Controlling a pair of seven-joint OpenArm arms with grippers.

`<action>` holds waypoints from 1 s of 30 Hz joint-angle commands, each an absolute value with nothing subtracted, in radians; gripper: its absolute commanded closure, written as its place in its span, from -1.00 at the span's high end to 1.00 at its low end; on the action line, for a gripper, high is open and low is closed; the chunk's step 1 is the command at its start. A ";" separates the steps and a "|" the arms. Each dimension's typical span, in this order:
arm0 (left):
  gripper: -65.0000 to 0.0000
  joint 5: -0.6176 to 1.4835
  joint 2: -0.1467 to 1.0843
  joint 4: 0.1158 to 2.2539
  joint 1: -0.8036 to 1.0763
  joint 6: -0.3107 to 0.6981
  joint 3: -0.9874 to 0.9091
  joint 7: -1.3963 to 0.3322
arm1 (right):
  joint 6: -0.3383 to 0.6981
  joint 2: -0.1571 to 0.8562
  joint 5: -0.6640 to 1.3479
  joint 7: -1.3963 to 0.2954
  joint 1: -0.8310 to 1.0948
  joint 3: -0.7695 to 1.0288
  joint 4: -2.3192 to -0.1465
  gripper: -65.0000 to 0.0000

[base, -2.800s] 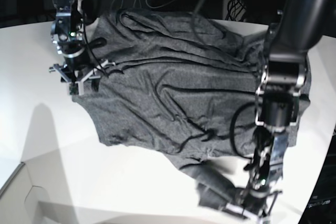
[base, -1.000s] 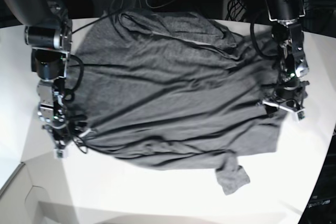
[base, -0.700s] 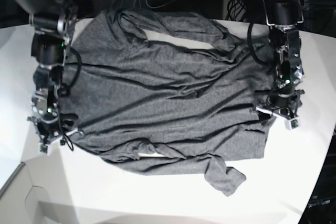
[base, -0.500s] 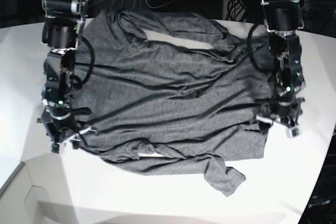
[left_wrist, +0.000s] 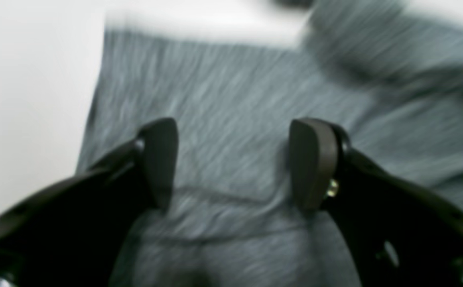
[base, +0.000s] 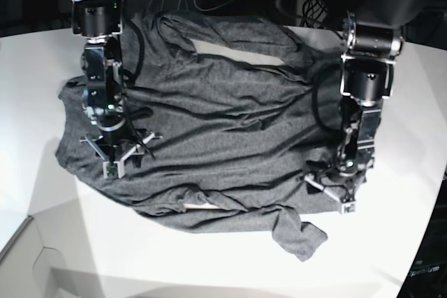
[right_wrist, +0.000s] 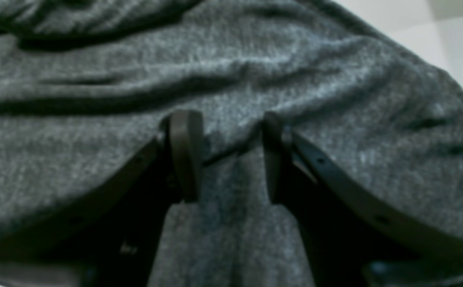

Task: Layout the t-shirt on the table in an organized manner, then fold the t-shirt properly
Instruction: 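Grasp the shirt side edges with both grippers and pull them apart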

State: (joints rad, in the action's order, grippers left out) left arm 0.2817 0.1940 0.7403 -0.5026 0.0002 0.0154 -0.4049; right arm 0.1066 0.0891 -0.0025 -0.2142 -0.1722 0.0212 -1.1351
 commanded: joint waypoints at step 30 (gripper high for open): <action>0.30 0.022 0.231 0.151 -0.961 -0.004 0.007 0.193 | 0.102 0.162 0.001 -0.282 -0.007 0.107 -1.465 -0.28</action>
